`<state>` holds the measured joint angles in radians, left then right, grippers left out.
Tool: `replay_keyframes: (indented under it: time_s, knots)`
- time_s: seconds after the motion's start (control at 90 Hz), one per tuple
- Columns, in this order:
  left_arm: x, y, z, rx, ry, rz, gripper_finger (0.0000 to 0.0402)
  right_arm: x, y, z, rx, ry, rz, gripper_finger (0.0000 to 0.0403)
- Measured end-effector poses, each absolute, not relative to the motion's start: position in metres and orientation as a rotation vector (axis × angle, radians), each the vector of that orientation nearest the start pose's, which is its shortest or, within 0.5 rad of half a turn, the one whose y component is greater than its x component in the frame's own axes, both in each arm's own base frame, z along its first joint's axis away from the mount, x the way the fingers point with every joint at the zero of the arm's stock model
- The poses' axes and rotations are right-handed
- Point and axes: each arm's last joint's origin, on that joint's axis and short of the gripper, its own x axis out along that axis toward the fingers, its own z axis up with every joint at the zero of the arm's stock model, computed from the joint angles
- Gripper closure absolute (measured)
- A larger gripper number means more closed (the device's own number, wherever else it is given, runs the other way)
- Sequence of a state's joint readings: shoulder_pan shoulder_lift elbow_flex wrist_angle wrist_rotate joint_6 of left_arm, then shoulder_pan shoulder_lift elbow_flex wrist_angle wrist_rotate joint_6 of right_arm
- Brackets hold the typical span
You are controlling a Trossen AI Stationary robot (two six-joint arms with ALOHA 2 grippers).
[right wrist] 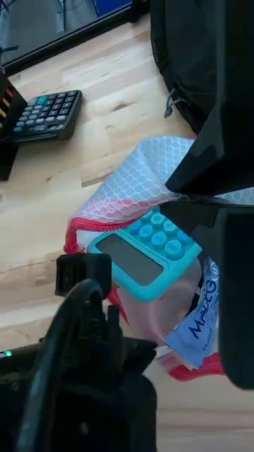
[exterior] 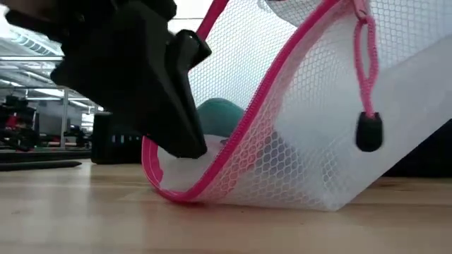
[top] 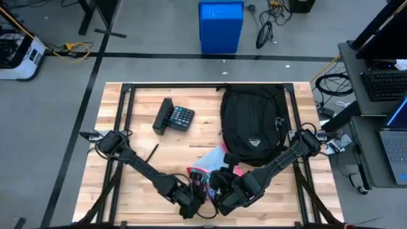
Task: Unpack backpack
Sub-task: Adjust the pink earphones in the white zip bag, then put the black pen into the white zip bag
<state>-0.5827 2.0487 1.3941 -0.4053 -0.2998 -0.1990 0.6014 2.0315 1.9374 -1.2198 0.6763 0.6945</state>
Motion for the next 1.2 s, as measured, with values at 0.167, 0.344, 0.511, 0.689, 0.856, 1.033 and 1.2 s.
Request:
replay_keyframes:
  time_s: [0.167,0.344,0.511,0.689,0.856,1.033,1.2]
  knots:
    - [0.362,-0.216,0.149,0.280,0.965,-0.143,0.0398,0.348,0.217,0.289,-0.157,0.944,-0.406,0.0403]
    - [0.378,-0.206,0.128,0.277,0.953,-0.112,0.0398,0.349,0.217,0.290,-0.159,0.941,-0.401,0.0403]
    - [0.385,-0.202,0.119,0.326,0.925,-0.098,0.0398,0.349,0.218,0.290,-0.152,0.935,-0.398,0.0403]
    - [0.387,-0.201,0.126,0.445,0.880,0.038,0.0398,0.351,0.219,0.290,-0.154,0.928,-0.387,0.0403]
    - [0.390,-0.204,0.142,0.538,0.801,0.148,0.0398,0.351,0.219,0.290,-0.153,0.924,-0.386,0.0403]
    - [0.380,-0.216,0.151,0.567,0.807,0.125,0.0398,0.351,0.219,0.290,-0.155,0.925,-0.385,0.0403]
    - [0.356,-0.232,0.176,0.601,0.811,0.072,0.0398,0.351,0.219,0.290,-0.158,0.924,-0.384,0.0403]
